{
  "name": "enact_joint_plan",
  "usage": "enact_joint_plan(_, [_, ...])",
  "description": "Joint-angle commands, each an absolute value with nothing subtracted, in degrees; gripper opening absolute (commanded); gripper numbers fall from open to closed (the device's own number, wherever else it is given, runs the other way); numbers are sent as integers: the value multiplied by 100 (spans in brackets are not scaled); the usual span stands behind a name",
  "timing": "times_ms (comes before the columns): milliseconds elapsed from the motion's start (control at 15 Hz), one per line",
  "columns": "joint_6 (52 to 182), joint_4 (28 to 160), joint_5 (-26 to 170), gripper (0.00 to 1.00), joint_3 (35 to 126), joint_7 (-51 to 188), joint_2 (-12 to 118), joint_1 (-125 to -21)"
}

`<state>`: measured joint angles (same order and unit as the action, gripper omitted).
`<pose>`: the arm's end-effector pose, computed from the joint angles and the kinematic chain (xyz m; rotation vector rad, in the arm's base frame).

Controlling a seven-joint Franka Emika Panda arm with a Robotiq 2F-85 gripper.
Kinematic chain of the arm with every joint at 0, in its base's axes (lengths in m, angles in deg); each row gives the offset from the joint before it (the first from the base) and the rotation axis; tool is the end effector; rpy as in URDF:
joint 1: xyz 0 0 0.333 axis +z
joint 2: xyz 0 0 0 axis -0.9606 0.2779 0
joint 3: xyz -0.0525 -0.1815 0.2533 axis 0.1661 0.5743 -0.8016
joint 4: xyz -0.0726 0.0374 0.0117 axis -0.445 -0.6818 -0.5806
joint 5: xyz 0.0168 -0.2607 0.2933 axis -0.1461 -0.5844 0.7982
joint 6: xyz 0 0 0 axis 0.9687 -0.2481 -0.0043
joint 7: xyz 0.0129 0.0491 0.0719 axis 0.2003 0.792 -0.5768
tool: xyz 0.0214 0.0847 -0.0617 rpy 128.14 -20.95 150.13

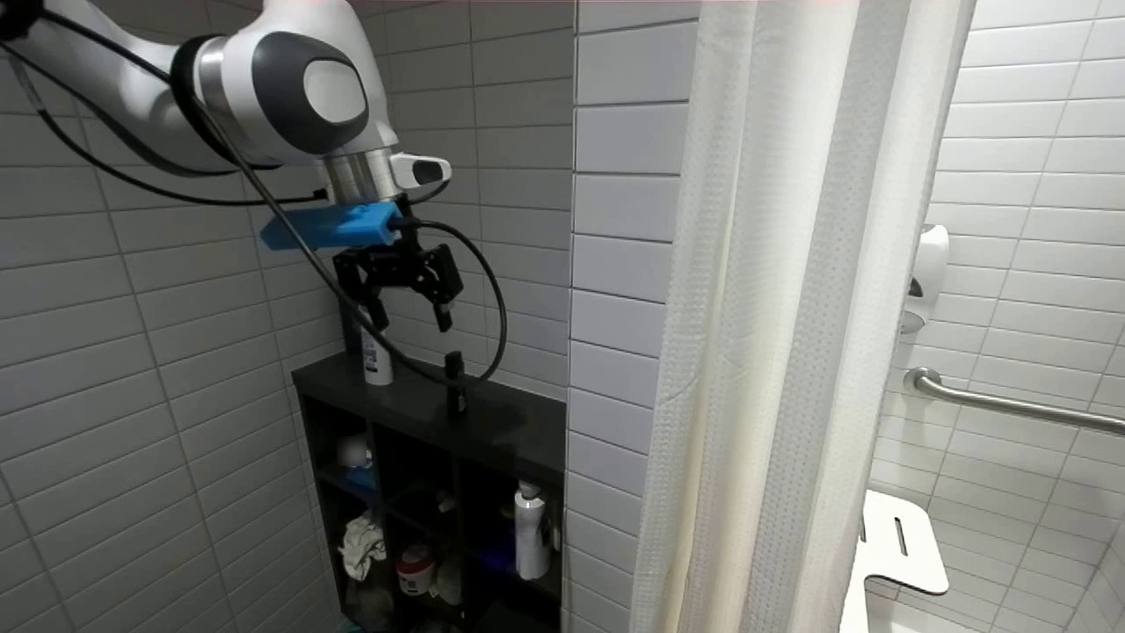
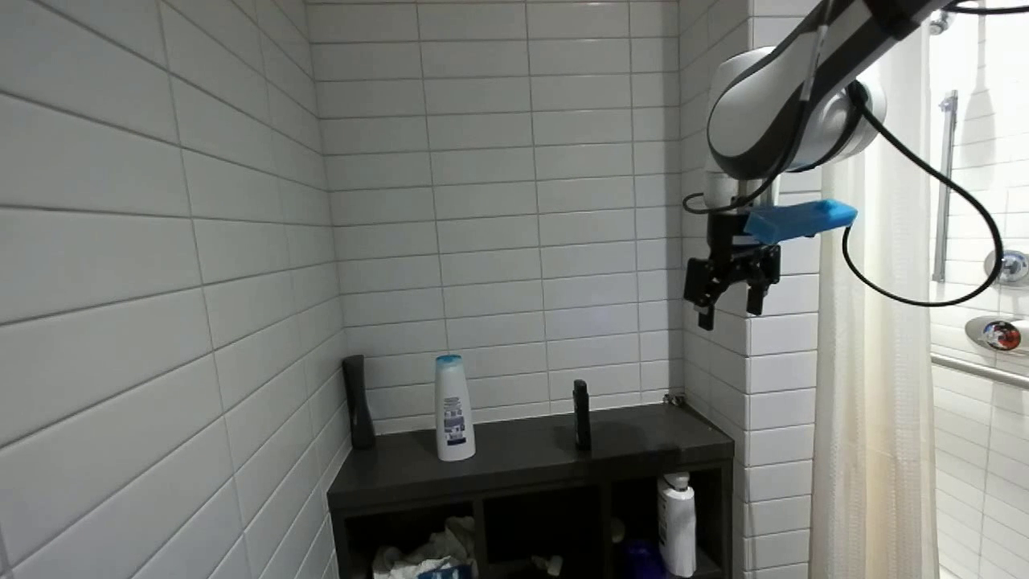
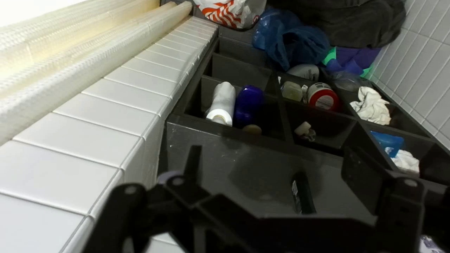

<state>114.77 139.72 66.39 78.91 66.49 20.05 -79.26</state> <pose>0.4598 -0.0686 0.4387 3.0111 -0.1306 0.2752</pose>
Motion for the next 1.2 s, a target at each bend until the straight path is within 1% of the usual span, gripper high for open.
enact_joint_plan(0, [11688, 13698, 6424, 100, 8010, 6143, 2334, -7950])
enact_joint_plan(533, [11907, 13299, 6497, 100, 8076, 5111, 2693, -7799])
enact_joint_plan(1133, [11912, 12839, 7345, 100, 8138, 4089, 3270, -7697])
